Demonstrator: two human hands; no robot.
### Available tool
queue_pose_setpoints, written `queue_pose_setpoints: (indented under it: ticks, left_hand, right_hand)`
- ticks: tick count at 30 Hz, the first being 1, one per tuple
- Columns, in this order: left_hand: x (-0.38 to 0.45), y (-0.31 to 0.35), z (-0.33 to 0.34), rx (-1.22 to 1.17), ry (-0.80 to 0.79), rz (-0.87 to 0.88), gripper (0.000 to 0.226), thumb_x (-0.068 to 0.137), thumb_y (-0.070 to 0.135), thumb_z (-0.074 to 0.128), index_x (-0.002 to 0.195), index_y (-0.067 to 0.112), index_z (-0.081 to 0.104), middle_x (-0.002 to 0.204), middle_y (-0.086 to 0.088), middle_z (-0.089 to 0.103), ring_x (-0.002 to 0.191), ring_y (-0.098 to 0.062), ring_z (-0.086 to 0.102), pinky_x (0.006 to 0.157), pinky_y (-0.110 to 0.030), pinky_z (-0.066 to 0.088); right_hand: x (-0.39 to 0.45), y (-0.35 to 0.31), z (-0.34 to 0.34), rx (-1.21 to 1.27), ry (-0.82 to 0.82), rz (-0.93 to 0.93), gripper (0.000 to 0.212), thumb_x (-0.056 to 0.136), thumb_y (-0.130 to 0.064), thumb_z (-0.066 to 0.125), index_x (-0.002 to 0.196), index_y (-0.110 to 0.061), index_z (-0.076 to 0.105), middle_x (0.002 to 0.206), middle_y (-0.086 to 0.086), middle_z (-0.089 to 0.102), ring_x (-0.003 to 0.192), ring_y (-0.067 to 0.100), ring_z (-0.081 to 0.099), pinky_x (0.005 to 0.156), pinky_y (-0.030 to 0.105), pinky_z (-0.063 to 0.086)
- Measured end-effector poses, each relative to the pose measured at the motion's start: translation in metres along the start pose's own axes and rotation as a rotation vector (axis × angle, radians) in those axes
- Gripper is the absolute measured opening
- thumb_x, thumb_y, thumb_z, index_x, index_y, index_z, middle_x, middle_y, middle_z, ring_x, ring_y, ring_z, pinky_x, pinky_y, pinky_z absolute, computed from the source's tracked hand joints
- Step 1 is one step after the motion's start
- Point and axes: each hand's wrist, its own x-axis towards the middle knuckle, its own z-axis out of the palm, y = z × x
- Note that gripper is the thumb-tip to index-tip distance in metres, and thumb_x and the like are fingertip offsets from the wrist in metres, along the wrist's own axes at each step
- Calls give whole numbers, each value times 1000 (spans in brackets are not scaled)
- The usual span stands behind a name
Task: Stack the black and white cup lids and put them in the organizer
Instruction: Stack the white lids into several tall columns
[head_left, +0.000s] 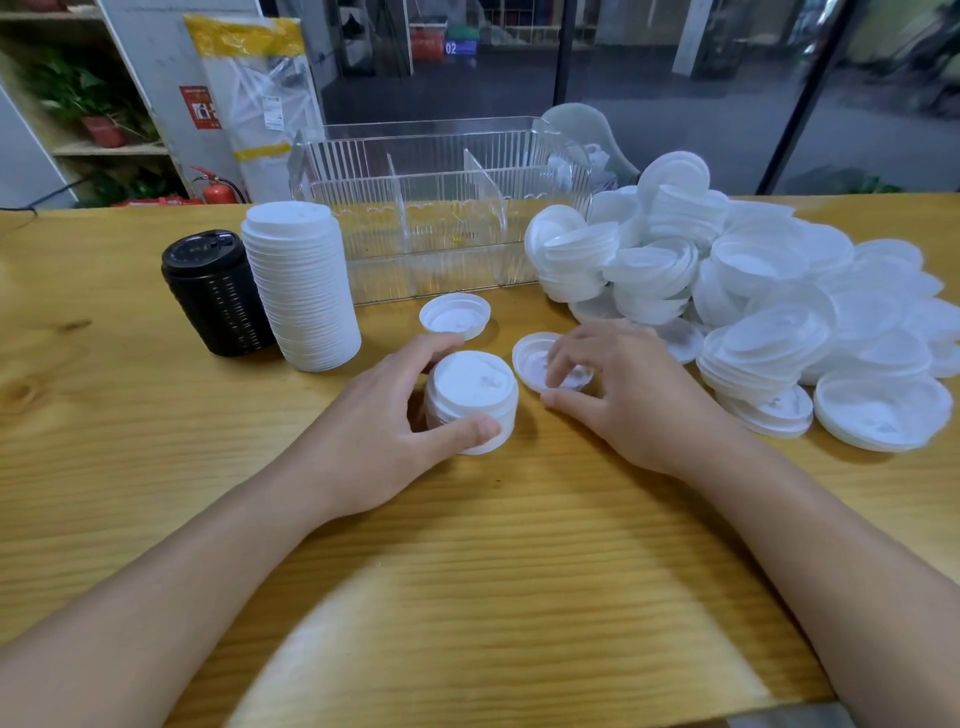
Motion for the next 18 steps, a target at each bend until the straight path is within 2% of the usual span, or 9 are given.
queue_pose_setpoints:
  ticks: [2,4,6,8,10,13,15,17,18]
  left_hand:
    - [0,0,0,-5,-21,-1,76,87,79,74,153,53,47,143,28,61,136,1,56,115,-37,48]
    - [0,0,0,-9,-29,-5,74,90,75,75,154,51,48,143,28,62,135,1,56,115,-37,48]
    - [0,1,0,-6,-32,-4,72,89,74,75,152,50,49,141,29,63,134,2,57,113,-35,48]
    - [0,2,0,-5,-31,-1,70,88,73,76,149,49,51,138,30,64,131,2,59,110,-32,49]
    - [0,3,0,-8,-26,1,69,86,72,76,147,49,53,136,30,64,129,2,59,107,-29,49]
    - [0,4,0,-7,-24,1,70,86,72,75,148,48,53,136,30,64,129,4,58,104,-25,47]
    - [0,4,0,-5,-19,-2,71,86,73,75,148,49,53,136,31,63,130,5,57,103,-22,45]
    - [0,6,0,-7,-21,-5,69,85,73,75,146,51,52,135,33,63,129,7,57,102,-20,45]
    - [0,7,0,-10,-23,-5,68,84,74,74,145,54,52,134,33,63,128,7,57,102,-20,45]
  right_hand:
    - [-1,-1,-1,81,36,22,12,99,-45,74,92,-35,71,110,-18,72,103,0,61,99,38,49]
    - [0,-5,-4,200,99,75,13,104,-42,69,95,-33,71,101,-16,73,90,-2,63,81,27,48]
    - [2,-7,-6,353,189,119,17,107,-36,66,94,-28,70,85,-8,70,78,7,63,71,30,49]
    - [5,-7,-9,460,229,166,18,109,-33,64,95,-24,72,78,1,67,74,18,61,71,32,51]
    - [6,-5,-9,490,224,205,20,110,-32,62,98,-24,76,82,2,71,73,10,60,70,27,49]
    - [9,-1,-5,475,208,261,27,111,-33,58,100,-23,81,97,12,75,84,22,67,74,32,51]
    - [16,-1,1,435,164,288,37,113,-35,53,104,-12,80,102,15,76,95,29,66,82,36,49]
    - [21,-2,7,376,121,276,48,114,-40,50,100,1,71,91,10,73,84,27,63,81,42,49]
    - [22,-3,7,357,99,250,47,113,-42,51,99,-1,69,86,2,68,77,17,60,78,41,48]
